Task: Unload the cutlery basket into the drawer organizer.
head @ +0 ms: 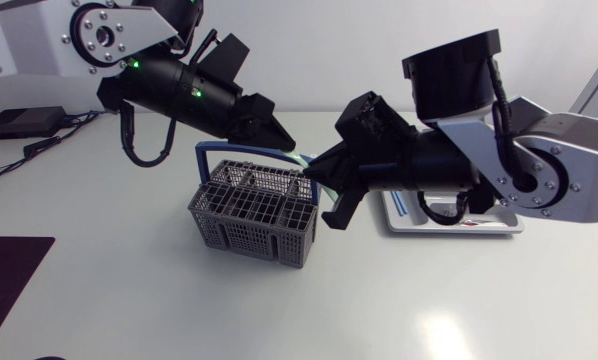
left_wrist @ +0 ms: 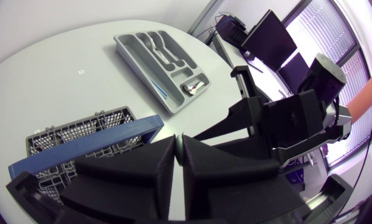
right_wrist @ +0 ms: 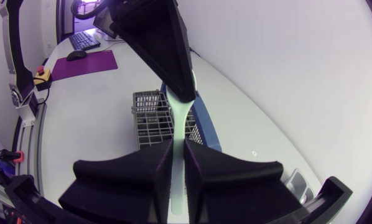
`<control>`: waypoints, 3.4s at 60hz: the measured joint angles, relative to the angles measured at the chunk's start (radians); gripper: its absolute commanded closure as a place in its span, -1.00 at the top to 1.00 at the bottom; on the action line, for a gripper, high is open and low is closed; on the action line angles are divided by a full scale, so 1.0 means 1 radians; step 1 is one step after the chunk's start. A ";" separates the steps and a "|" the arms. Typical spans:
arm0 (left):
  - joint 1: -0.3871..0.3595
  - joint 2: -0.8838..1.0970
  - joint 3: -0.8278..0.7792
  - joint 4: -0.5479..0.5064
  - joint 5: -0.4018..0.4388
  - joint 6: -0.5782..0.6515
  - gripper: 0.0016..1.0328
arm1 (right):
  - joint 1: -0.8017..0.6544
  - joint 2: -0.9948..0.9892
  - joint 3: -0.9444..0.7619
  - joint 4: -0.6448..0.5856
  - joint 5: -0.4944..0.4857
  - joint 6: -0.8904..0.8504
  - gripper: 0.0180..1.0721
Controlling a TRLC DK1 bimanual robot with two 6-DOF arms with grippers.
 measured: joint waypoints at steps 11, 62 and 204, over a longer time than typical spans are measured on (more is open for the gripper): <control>0.023 -0.007 0.010 -0.004 0.046 -0.001 0.94 | 0.023 -0.009 0.000 -0.045 -0.023 -0.018 -0.89; 0.313 -0.133 -0.030 -0.056 -0.216 0.280 0.92 | -0.940 0.248 0.132 -0.678 -0.417 -1.099 -0.89; 0.270 -0.009 -0.375 0.117 -0.380 0.401 0.90 | -0.273 0.436 0.167 -0.153 -0.217 -0.407 0.93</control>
